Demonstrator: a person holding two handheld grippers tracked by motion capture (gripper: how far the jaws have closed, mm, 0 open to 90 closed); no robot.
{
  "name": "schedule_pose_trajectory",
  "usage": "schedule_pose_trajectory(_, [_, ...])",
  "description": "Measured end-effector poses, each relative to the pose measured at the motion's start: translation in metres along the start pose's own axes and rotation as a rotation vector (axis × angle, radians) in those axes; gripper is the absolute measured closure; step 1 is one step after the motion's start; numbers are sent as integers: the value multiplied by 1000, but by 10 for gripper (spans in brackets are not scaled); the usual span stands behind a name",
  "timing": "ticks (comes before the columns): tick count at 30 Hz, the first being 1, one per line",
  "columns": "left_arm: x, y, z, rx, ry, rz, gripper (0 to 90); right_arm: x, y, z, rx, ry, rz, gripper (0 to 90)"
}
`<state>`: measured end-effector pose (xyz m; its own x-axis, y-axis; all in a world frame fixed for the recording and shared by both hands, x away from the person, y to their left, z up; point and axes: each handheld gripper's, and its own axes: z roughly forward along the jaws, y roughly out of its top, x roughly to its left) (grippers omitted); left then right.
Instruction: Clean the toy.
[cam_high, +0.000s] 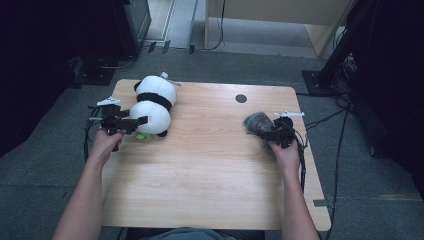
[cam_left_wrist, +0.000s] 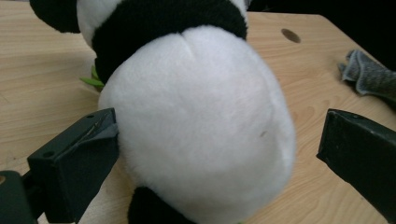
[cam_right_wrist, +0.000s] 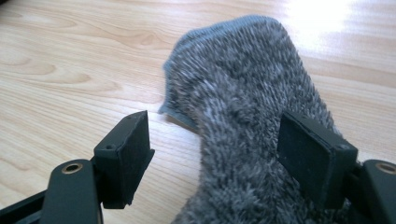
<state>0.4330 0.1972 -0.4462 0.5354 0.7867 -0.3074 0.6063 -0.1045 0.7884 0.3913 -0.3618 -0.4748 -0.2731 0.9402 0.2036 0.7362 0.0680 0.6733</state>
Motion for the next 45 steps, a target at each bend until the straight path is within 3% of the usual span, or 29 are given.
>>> schedule_pose_trajectory(4, [-12,3,-6,-4,-7,44,0,6,1,-7,-16,10,-21,267])
schedule_pose_trajectory(7, [-22,4,-6,8,22,83,0,11,0,-9,-5,20,-28,270])
schedule_pose_trajectory(12, [-35,5,-6,0,-17,92,0,23,0,-14,-23,29,-45,275])
schedule_pose_trajectory(20, [-66,3,1,-2,-61,173,0,50,-2,-18,-38,68,-95,283])
schedule_pose_trajectory(24, [-80,0,7,9,-96,193,0,64,-6,-16,-24,115,-118,293])
schedule_pose_trajectory(33, [-110,-14,25,58,-134,246,0,93,-14,-15,-47,155,-188,301])
schedule_pose_trajectory(37, [-123,-23,33,70,-165,240,0,103,-19,-10,-35,171,-199,306])
schedule_pose_trajectory(40, [-130,-28,39,91,-175,247,0,111,-24,-4,-16,163,-223,313])
schedule_pose_trajectory(41, [-136,-34,46,121,-192,277,0,113,-26,-2,-2,155,-228,313])
schedule_pose_trajectory(45, [-145,-43,58,163,-190,309,0,121,-35,2,-3,136,-239,342])
